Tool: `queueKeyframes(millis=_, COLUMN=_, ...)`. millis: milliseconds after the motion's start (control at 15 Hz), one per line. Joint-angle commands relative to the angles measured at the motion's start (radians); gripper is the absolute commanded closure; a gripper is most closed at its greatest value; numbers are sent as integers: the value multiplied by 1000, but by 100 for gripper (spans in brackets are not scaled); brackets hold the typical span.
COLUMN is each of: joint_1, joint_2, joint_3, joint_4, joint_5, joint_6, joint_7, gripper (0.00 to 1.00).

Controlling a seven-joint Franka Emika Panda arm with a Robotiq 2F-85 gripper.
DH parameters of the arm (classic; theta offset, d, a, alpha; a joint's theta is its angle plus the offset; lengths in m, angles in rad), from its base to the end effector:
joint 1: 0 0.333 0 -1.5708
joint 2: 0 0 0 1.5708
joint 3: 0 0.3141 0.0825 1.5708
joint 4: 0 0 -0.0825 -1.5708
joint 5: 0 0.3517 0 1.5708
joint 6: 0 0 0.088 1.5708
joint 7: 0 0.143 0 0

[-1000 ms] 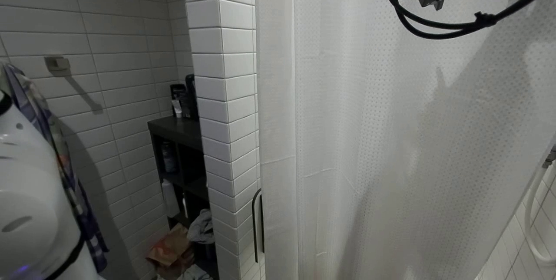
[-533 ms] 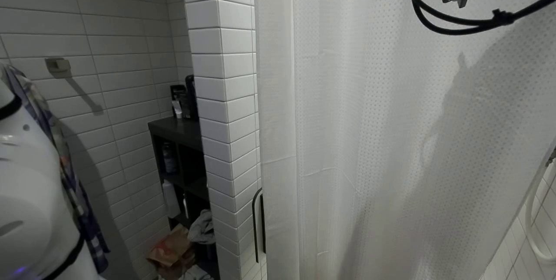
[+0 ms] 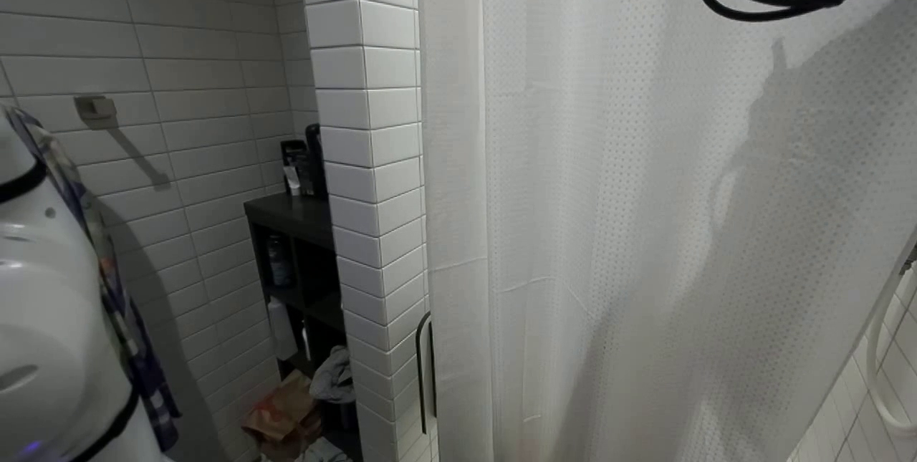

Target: Draw the shower curtain to the left.

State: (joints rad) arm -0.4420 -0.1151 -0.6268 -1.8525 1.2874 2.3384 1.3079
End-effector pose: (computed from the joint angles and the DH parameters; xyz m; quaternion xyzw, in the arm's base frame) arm 0.2942 -0.4902 0.6287 -0.0174 0.7999 -0.1499 0.5808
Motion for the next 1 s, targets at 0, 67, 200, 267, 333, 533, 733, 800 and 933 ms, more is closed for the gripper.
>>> queueKeyframes(millis=0, joint_1=-12, joint_2=39, joint_3=7, joint_4=50, joint_5=38, joint_6=-6, joint_7=58, gripper=0)
queueKeyframes(millis=67, joint_1=-13, joint_2=43, joint_3=7, joint_4=54, joint_5=43, joint_6=-8, joint_7=68, gripper=0)
queueKeyframes(millis=200, joint_1=-14, joint_2=49, joint_3=7, joint_4=62, joint_5=51, joint_6=-8, joint_7=92, gripper=0)
queueKeyframes(millis=267, joint_1=-14, joint_2=51, joint_3=7, joint_4=65, joint_5=54, joint_6=-7, joint_7=108, gripper=0)
queueKeyframes(millis=333, joint_1=-15, joint_2=53, joint_3=7, joint_4=67, joint_5=58, joint_6=-7, joint_7=121, gripper=0)
queueKeyframes(millis=533, joint_1=-17, joint_2=62, joint_3=8, joint_4=75, joint_5=52, joint_6=4, joint_7=176, gripper=0)
queueKeyframes(millis=733, joint_1=-17, joint_2=71, joint_3=11, joint_4=83, joint_5=44, joint_6=29, joint_7=240, gripper=0)
queueKeyframes(millis=800, joint_1=-18, joint_2=75, joint_3=11, joint_4=86, joint_5=39, joint_6=39, joint_7=261, gripper=0)
queueKeyframes(millis=933, joint_1=-17, joint_2=91, joint_3=19, joint_4=94, joint_5=17, joint_6=110, joint_7=319, gripper=0)
